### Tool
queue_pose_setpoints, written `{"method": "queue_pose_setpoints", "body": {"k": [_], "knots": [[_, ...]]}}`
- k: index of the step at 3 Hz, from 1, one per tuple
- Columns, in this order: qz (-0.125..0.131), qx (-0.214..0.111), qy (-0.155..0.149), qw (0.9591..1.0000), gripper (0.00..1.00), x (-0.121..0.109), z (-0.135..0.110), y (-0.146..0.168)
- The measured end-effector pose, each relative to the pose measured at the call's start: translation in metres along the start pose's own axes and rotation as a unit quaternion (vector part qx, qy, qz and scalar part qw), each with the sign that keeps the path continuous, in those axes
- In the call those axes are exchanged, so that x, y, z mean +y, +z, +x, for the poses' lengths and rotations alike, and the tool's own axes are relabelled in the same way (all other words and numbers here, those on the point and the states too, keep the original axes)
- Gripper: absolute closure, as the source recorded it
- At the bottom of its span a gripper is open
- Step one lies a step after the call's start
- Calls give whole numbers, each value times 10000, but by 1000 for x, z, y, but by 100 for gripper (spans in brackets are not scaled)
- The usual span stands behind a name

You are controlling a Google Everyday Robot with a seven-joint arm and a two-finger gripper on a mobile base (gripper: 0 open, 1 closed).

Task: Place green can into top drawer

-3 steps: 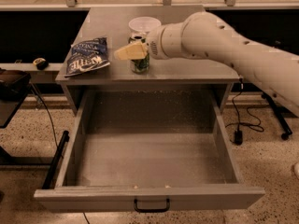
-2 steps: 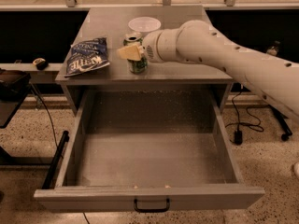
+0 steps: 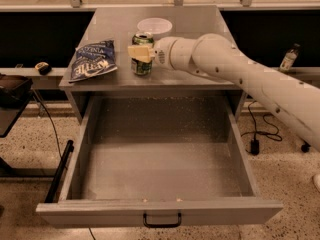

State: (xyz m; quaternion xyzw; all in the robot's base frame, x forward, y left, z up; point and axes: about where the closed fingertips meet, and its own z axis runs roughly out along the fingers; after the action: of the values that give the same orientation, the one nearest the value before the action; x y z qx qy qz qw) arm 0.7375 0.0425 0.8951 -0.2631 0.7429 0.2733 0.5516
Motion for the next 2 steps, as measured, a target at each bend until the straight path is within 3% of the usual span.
{"method": "queue_pose_setpoints", "body": {"k": [1, 2], "knots": [[-587, -661, 220, 9958, 100, 22, -59, -45], [-1109, -404, 71, 9930, 100, 77, -105, -84]]}}
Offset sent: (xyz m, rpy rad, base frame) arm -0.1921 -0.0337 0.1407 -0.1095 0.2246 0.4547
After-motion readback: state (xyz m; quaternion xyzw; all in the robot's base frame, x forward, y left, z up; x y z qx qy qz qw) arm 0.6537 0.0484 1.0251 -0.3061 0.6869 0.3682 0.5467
